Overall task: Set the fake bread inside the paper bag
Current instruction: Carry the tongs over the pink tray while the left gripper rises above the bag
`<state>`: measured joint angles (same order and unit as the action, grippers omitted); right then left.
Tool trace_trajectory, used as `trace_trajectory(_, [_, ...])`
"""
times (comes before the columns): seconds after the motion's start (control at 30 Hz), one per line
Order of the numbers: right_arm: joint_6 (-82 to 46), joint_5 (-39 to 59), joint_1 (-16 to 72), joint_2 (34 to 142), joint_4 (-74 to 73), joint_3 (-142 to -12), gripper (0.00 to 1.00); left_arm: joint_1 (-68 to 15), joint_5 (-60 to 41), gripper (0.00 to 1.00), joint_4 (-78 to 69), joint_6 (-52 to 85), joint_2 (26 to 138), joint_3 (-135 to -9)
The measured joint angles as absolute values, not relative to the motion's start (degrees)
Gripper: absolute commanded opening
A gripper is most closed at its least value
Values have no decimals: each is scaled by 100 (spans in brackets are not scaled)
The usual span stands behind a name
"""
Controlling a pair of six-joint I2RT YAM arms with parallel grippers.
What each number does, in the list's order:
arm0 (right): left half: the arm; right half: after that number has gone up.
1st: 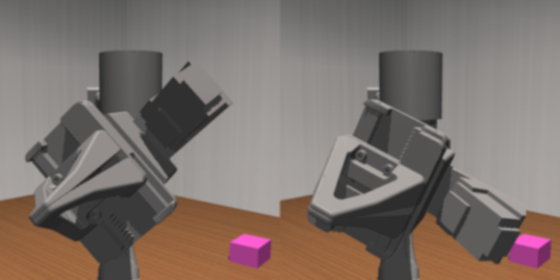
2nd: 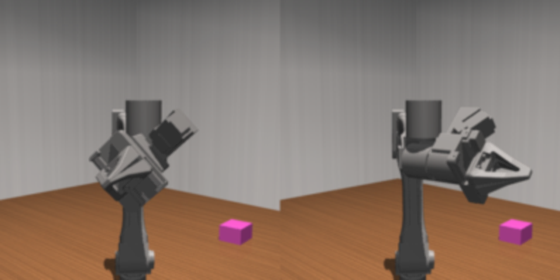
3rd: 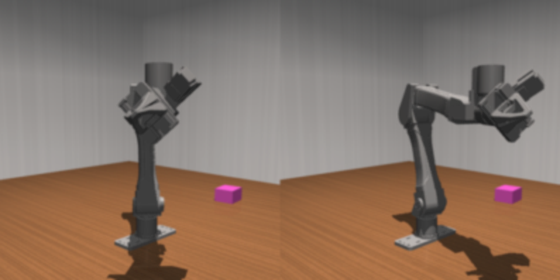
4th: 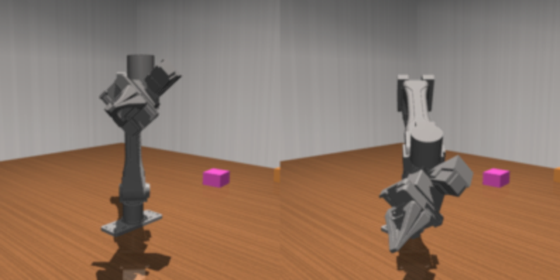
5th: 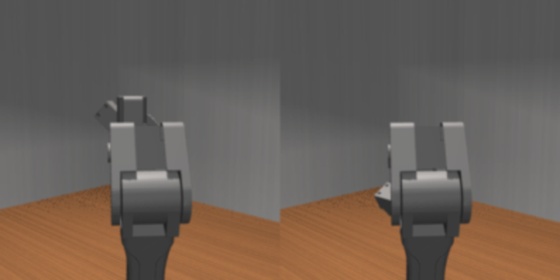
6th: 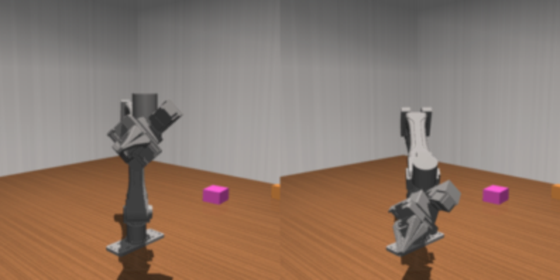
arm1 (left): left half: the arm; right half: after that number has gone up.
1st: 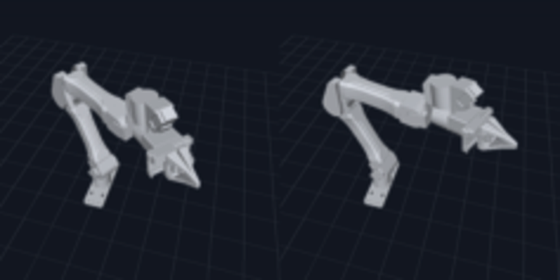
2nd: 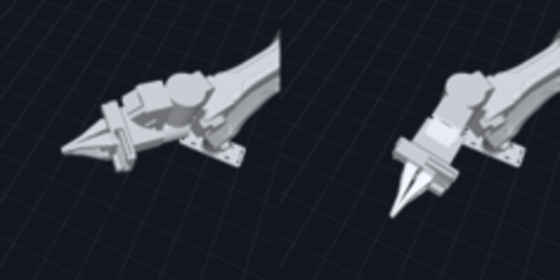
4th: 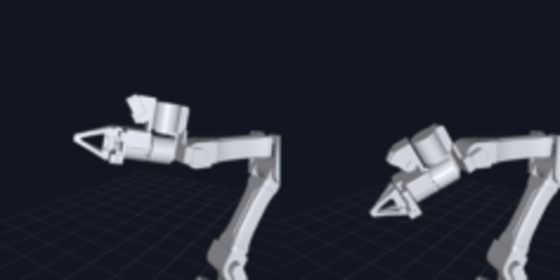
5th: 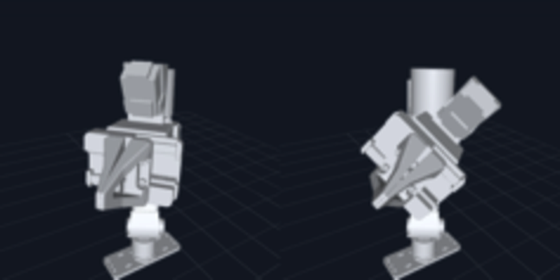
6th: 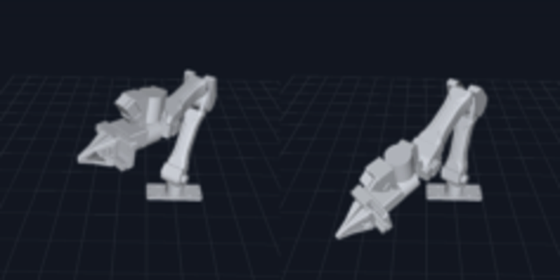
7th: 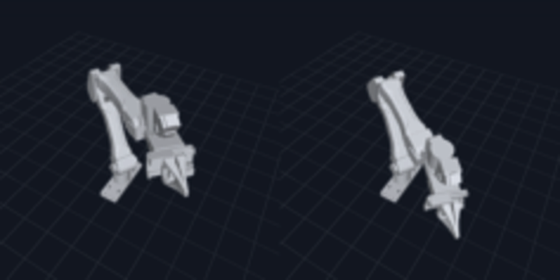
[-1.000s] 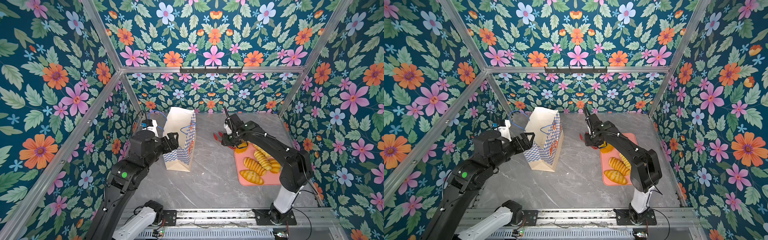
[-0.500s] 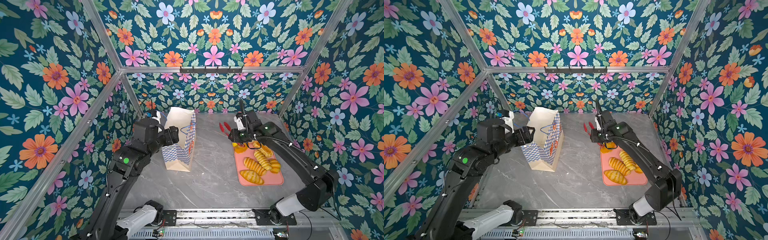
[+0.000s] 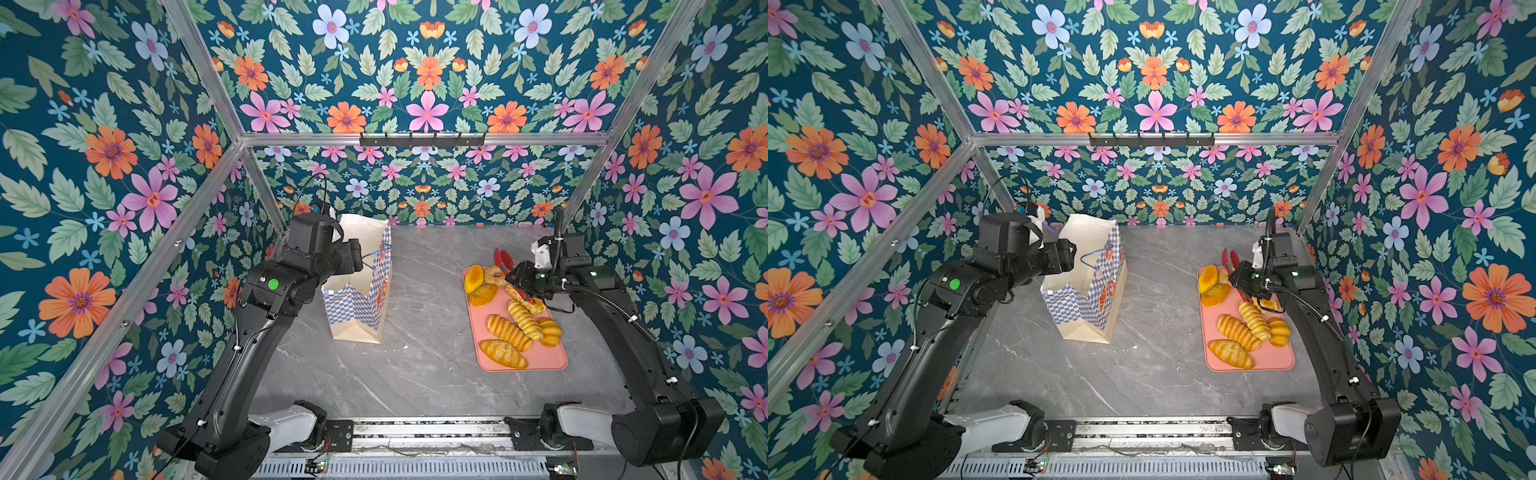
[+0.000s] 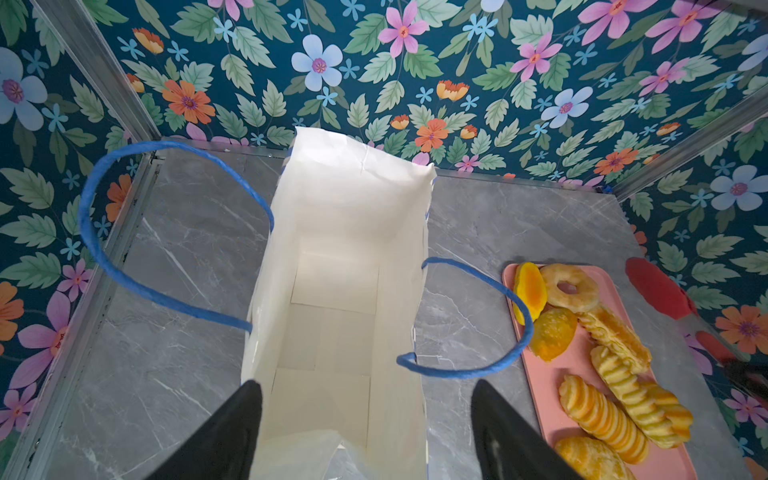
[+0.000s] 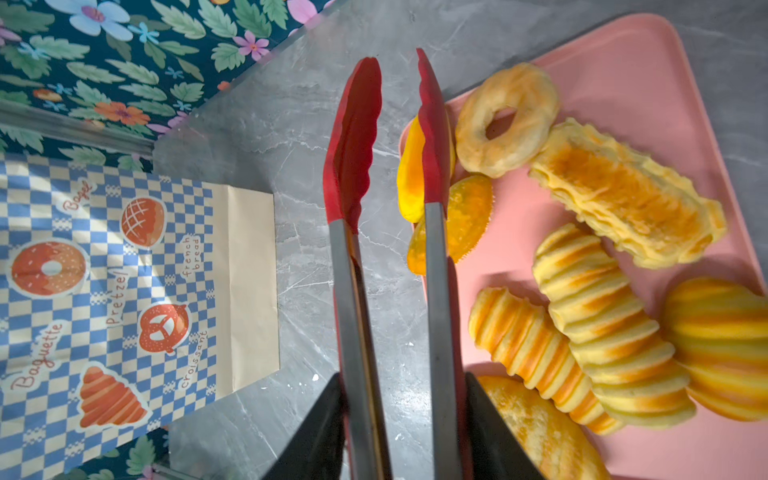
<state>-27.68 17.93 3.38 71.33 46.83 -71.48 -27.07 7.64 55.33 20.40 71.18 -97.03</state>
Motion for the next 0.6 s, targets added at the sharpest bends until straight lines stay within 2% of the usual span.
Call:
trace_trajectory(0.13, [-2956,2276,-137,6991,4644,-6705,42,-2714,1059,94,5542,1874,7290,-9813])
trace_trajectory(0.23, [-2978,2495,-248,6906,4644,-6504,42,-2628,1343,99,5594,1763,7343,-9806])
trace_trajectory(0.4, [-2985,2659,-285,6740,4648,-6346,43,-2137,1435,100,5601,1621,7334,-9671])
trace_trajectory(0.6, [-3024,2788,-294,6740,4648,-6208,43,-1586,1011,97,5485,1490,7478,-9319])
